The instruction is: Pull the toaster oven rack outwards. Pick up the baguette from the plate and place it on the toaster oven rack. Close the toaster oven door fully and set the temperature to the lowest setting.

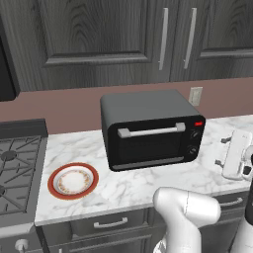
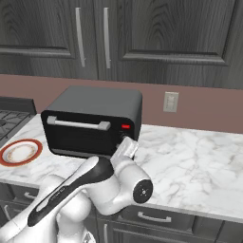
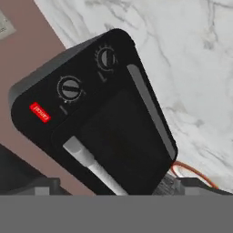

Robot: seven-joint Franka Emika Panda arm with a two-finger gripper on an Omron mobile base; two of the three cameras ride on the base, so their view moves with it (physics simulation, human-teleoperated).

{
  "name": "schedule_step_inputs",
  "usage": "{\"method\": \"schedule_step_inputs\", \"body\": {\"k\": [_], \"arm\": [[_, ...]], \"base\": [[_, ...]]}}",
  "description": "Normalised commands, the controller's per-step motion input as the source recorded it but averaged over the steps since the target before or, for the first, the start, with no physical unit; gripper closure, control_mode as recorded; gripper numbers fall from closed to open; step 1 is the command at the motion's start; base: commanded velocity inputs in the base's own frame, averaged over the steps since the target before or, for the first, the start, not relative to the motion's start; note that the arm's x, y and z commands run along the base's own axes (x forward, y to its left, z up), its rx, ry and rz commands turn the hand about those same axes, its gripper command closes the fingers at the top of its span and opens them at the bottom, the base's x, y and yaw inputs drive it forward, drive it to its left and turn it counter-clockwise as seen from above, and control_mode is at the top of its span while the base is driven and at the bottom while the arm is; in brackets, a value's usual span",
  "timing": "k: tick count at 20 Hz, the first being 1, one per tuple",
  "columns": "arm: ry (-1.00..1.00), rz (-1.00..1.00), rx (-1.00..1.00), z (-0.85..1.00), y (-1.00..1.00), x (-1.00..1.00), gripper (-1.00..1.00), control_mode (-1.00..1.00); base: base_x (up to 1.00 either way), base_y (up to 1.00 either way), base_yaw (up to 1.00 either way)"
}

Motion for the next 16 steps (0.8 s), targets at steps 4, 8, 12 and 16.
{"method": "schedule_step_inputs", "body": {"k": [4,8,12,16], "arm": [[0.08,-0.08,0.28,-0.38,0.06,0.64,-1.00,-1.00],[0.03,-0.10,0.19,-0.38,0.17,0.67,-1.00,-1.00],[0.01,-0.13,0.04,-0.54,0.01,0.34,-1.00,-1.00],[0.00,-0.16,0.00,-0.53,0.00,0.17,-1.00,-1.00]], "base": [[0.00,0.00,0.00],[0.00,0.00,0.00],[0.00,0.00,0.00],[0.00,0.00,0.00]]}}
